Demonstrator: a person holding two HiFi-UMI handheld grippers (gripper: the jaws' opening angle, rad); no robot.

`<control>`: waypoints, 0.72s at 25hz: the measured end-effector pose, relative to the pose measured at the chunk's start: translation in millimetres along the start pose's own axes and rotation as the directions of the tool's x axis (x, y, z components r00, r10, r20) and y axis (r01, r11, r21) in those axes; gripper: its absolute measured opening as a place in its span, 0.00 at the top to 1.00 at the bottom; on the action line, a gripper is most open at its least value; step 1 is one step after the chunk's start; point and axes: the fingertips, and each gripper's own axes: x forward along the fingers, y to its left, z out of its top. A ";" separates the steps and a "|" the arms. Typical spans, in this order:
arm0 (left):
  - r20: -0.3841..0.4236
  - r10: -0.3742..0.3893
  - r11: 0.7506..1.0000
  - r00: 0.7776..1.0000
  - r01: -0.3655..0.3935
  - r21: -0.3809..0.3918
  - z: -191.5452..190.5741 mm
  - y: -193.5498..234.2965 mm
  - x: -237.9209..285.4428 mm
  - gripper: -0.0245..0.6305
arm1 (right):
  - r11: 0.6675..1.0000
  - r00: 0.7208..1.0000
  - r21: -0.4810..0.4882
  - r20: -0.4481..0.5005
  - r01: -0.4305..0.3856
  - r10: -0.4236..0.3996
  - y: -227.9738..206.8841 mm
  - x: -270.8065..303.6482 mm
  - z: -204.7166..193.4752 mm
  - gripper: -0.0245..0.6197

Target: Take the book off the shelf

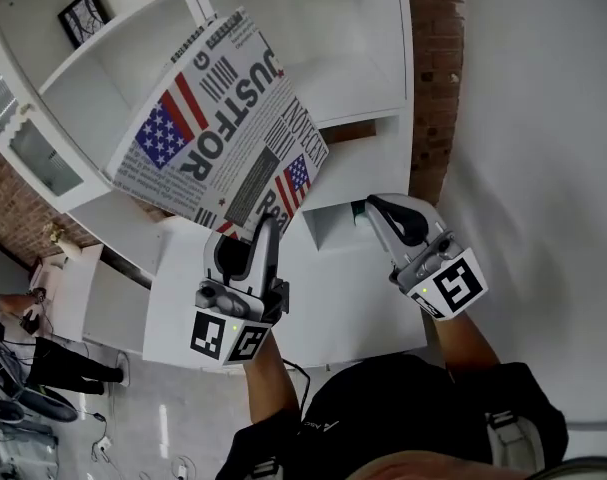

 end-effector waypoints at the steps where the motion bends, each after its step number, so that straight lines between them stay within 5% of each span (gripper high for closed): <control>1: 0.008 -0.008 1.000 1.000 0.008 0.013 5.9 2.5 4.5 0.73 | 1.000 1.000 -0.005 0.008 0.010 -0.010 -1.9 5.9 4.1 0.96; 13: 0.019 -0.024 0.995 1.000 0.022 0.093 41.2 9.2 25.2 0.73 | 1.000 0.996 -0.024 0.095 -0.001 0.003 -13.8 37.1 38.7 0.96; 16: 0.015 -0.016 0.998 1.000 0.015 0.066 14.7 8.8 12.6 0.73 | 1.000 0.998 -0.028 0.066 -0.005 0.007 -8.5 25.8 15.2 0.96; 18: -0.008 -0.008 1.000 1.000 0.008 -0.004 -38.4 0.6 -10.9 0.73 | 1.000 1.000 -0.020 -0.007 0.004 -0.004 0.9 -4.8 -29.4 0.96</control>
